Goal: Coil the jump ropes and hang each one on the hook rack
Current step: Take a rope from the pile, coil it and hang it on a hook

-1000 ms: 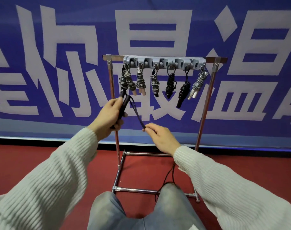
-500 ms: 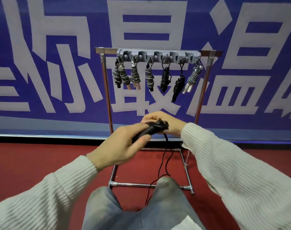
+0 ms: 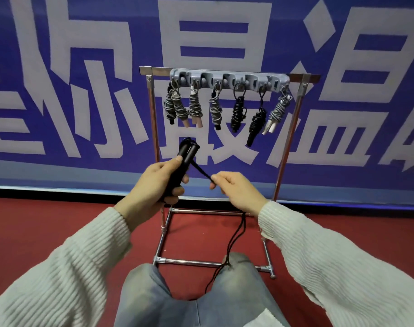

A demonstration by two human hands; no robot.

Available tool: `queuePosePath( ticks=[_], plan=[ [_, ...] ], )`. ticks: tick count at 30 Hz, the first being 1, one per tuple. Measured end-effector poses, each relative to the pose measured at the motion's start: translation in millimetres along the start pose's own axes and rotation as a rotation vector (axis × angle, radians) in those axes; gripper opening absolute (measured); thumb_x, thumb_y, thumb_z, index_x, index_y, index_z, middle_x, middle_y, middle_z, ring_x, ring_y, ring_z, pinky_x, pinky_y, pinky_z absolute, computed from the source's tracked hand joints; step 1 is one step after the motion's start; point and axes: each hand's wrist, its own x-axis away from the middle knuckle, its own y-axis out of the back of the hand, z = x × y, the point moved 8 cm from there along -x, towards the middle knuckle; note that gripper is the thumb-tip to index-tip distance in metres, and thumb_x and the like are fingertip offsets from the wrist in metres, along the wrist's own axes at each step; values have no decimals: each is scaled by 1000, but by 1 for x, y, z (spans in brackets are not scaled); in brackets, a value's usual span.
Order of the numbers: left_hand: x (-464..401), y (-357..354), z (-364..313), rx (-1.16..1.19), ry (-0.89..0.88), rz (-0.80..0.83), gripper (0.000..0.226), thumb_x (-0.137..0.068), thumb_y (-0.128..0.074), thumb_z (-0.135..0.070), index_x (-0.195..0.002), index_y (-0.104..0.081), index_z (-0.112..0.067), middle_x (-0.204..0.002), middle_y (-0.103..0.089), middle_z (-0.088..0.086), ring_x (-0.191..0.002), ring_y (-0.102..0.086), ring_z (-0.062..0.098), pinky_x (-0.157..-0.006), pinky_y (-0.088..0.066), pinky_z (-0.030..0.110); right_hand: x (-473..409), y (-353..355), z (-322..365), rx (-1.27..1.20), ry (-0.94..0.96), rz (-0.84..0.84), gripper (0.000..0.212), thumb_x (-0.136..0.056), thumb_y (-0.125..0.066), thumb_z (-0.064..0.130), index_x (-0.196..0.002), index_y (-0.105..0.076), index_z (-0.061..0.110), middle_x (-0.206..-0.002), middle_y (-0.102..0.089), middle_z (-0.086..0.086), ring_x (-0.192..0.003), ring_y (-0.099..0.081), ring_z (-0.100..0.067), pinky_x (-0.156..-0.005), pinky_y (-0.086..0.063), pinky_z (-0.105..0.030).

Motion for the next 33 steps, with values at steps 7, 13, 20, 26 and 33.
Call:
queuePosePath(
  ticks=[7,13,20,26,33],
  plan=[
    [-23,21,2,-200,-76,-168,28,-104,-55,-36,-128,-57,-22,-79,-63,9,-52,-45,16,-46,-29,25,12,-28,24,245,77,167,39,-108,-42,39,-92,-70,18,-59,-48,10,-53,-46,-4,-59,-35,-28],
    [-1,-23,42,-1228,-275,403,22,-104,-51,-36,-95,-63,-52,-64,-55,-7,-56,-46,9,-60,-41,30,8,-12,59,559,278,376,25,-105,-49,37,-90,-66,26,-83,-63,13,-78,-57,-9,-78,-49,-36],
    [56,-45,18,-666,-230,570,24,-105,-55,-28,-90,-69,-15,-67,-54,0,-55,-40,14,-53,-33,23,22,-25,14,-312,26,451,25,-104,-54,20,-85,-69,25,-68,-52,-5,-57,-43,-19,-54,-31,-31],
    [34,-14,31,-243,-6,187,29,-103,-54,-34,-93,-59,-7,-76,-61,7,-51,-41,15,-48,-24,24,45,-53,-14,-607,-195,299,28,-109,-44,36,-106,-65,18,-59,-31,6,-44,-19,-6,-39,-17,-18],
    [11,10,43,-759,-147,23,18,-98,-63,-37,-94,-54,-22,-72,-70,4,-53,-45,19,-52,-40,31,45,-19,24,468,251,213,28,-103,-53,39,-104,-73,20,-78,-69,1,-66,-57,-15,-66,-48,-39]
  ],
)
